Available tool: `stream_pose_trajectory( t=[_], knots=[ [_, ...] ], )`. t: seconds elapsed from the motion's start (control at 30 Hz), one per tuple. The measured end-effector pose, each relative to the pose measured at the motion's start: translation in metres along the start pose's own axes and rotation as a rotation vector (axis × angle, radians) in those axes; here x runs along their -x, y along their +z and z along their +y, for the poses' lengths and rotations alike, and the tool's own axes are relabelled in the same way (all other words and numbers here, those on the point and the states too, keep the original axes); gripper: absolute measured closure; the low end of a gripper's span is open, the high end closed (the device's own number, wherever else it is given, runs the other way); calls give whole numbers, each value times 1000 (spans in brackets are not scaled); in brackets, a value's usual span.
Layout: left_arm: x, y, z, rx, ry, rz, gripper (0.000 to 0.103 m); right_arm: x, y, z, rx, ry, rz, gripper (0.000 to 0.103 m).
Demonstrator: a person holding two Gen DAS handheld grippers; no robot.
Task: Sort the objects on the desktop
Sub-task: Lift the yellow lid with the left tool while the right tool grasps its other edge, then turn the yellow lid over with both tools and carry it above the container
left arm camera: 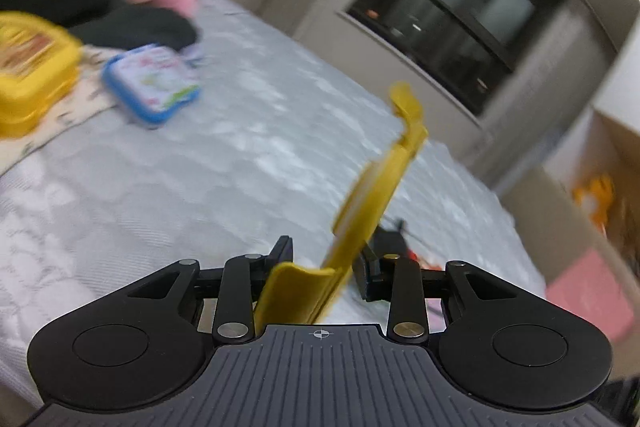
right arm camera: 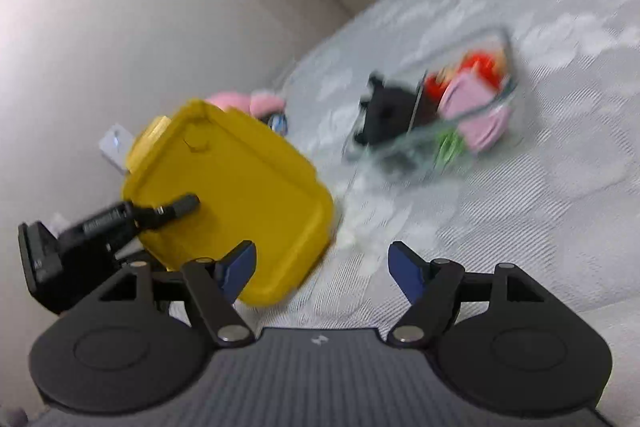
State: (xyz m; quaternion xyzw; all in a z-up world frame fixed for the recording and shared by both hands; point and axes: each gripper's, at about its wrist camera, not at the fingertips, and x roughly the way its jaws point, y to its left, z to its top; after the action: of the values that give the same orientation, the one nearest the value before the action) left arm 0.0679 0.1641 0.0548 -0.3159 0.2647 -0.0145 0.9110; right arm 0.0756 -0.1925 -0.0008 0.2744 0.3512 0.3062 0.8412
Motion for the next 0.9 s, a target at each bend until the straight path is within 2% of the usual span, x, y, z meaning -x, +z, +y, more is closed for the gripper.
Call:
stream_pose_trajectory(
  t=[0.13, 0.23, 0.27, 0.3, 0.5, 0.67, 0.9],
  knots=[
    [-4, 5, 44, 116, -1, 12, 69, -35, -6, 17, 57, -22, 86, 28],
    [-9, 1, 76, 208, 10, 35, 60, -53, -14, 29, 103, -36, 117, 28],
    [-10, -1, 87, 242, 13, 43, 65, -58, -16, 31, 105, -38, 124, 26],
    [-10, -3, 98, 273, 11, 61, 65, -64, -19, 33, 106, -40, 132, 25],
    [-19, -15, 142, 419, -39, 112, 66, -86, -28, 31, -9, -33, 151, 22],
    [-18, -19, 150, 443, -67, 112, 68, -106, -27, 35, -92, 11, 162, 22],
    [-18, -21, 145, 415, -39, 104, 68, -139, -28, 39, -184, 35, 176, 22]
  ],
)
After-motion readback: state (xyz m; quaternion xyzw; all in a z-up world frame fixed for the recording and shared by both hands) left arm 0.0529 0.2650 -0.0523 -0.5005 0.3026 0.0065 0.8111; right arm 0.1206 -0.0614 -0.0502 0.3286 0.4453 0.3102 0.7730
